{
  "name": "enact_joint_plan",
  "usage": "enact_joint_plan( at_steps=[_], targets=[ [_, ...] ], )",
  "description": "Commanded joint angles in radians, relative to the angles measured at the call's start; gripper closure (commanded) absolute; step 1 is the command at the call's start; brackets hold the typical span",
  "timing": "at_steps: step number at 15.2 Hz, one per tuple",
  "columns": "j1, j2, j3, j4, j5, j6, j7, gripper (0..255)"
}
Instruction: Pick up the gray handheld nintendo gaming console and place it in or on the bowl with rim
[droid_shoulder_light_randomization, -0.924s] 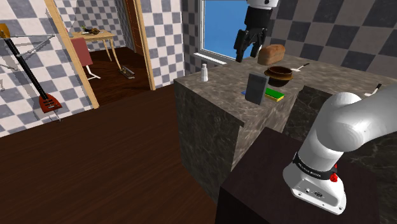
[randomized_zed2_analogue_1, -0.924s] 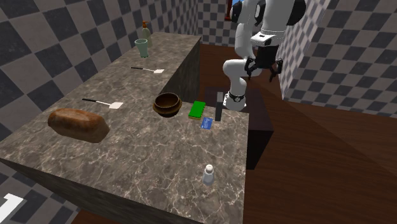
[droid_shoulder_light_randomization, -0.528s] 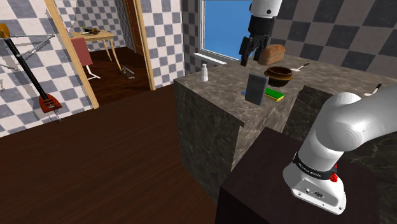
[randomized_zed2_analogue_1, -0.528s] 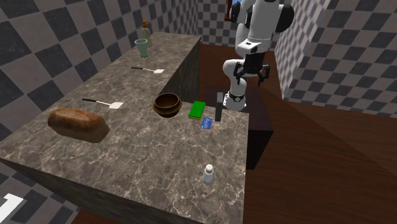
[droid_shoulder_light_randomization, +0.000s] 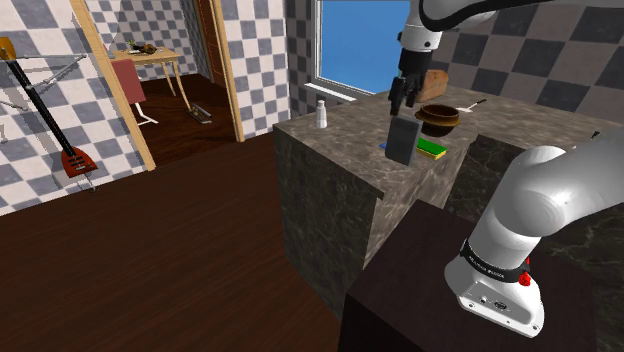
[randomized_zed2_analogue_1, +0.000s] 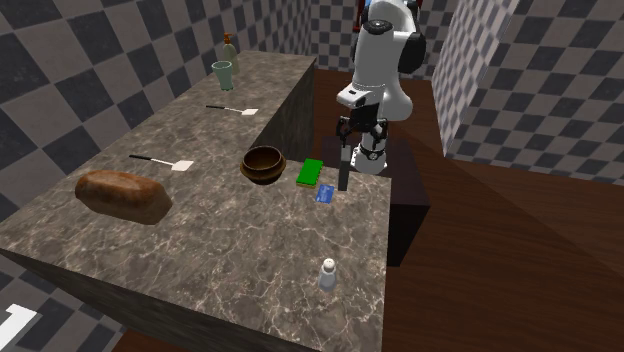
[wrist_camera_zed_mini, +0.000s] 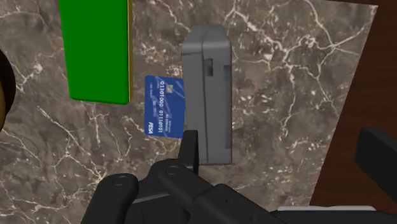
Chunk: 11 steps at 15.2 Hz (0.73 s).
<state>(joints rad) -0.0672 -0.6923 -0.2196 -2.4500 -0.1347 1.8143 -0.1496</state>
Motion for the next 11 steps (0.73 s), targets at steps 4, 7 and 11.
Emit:
enact_joint_plan(
  at_steps=[4, 7, 11],
  targets=[
    [-0.018, 0.063, -0.073, -0.020, -0.038, 0.070, -0.084, 0],
    [-0.019, 0.070, -0.079, -0.055, -0.043, 0.112, -0.084, 0],
    [-0.021, 0.082, -0.087, -0.095, -0.048, 0.164, -0.083, 0]
  ],
)
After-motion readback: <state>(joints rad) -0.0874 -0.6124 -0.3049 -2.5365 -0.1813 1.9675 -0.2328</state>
